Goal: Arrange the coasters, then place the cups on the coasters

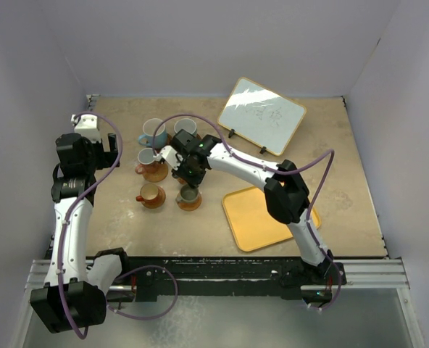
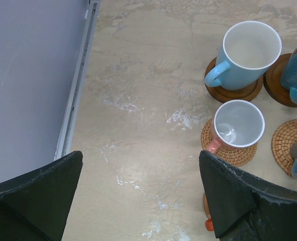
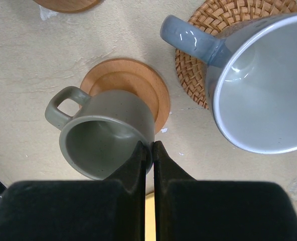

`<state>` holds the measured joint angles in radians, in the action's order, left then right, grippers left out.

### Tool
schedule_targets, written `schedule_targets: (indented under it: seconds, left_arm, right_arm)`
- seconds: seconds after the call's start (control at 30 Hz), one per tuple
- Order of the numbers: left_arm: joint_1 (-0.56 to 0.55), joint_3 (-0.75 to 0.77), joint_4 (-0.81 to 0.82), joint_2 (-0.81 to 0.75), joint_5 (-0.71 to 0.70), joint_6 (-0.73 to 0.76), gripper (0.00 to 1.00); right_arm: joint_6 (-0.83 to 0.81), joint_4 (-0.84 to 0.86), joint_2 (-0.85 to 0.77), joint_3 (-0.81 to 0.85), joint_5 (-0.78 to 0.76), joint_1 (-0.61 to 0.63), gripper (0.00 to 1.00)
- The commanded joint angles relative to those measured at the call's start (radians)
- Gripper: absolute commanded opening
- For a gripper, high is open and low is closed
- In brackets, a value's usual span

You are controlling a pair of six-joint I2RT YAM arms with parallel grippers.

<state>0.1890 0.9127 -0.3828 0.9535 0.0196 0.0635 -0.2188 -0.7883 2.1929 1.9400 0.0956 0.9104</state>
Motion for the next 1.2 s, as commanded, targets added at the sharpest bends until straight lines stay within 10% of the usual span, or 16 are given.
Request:
schedule_targets:
  seconds: [0.0, 0.57, 1.17]
  left_arm:
    - [0.009, 0.021, 0.033, -0.018, 0.019, -0.008, 0.95]
    - [0.008, 0.015, 0.03, -0.023, 0.026, -0.002, 0.95]
    - [0.008, 0.009, 0.027, -0.02, 0.044, 0.025, 0.95]
  right_arm:
    - [0.017, -0.014, 0.004, 0.053, 0.008, 0.01, 0.0]
    - [0.017, -0.041, 0.036, 0.072, -0.004, 0.013, 0.0]
    - [-0.014, -0.068, -0.14, 0.041, 0.007, 0.01, 0.41]
